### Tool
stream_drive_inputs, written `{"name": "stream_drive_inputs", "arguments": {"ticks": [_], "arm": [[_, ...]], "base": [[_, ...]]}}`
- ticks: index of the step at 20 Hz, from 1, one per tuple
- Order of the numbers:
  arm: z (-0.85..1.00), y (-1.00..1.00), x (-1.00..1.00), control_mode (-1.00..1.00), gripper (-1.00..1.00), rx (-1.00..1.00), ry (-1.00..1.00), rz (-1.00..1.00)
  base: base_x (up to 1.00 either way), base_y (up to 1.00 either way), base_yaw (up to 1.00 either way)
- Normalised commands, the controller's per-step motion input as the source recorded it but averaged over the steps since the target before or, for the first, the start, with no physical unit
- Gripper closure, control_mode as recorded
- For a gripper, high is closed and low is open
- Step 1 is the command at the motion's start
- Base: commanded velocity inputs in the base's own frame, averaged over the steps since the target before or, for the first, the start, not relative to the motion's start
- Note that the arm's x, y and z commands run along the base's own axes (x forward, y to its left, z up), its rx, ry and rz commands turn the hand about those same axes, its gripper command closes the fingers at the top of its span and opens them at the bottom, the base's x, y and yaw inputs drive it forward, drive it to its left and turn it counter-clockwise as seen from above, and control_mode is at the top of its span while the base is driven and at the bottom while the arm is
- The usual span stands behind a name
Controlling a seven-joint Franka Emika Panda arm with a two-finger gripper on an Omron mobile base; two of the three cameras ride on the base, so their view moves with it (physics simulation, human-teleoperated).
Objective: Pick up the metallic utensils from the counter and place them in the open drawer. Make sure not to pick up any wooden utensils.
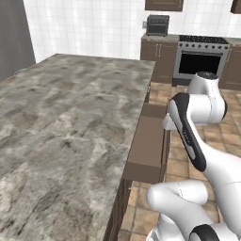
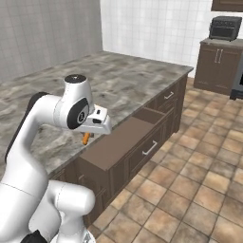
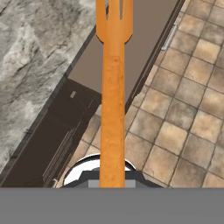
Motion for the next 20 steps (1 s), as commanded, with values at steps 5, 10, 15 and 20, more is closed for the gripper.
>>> {"name": "stream_drive_inputs", "arguments": {"ticks": [5, 10, 15, 20], "arm": [[-0.07, 0.18, 0.53, -1.00, 1.00, -0.01, 0.07, 0.00], [-0.28, 0.05, 0.99, -1.00, 1.00, 0.00, 0.17, 0.00], [-0.21, -0.10, 1.00, -1.00, 1.00, 0.00, 0.13, 0.00], [-0.48, -0.49, 0.67, -1.00, 1.00, 0.00, 0.09, 0.04]], "base": [[0.00, 0.00, 0.00], [0.00, 0.00, 0.00], [0.00, 0.00, 0.00], [0.00, 0.00, 0.00]]}}
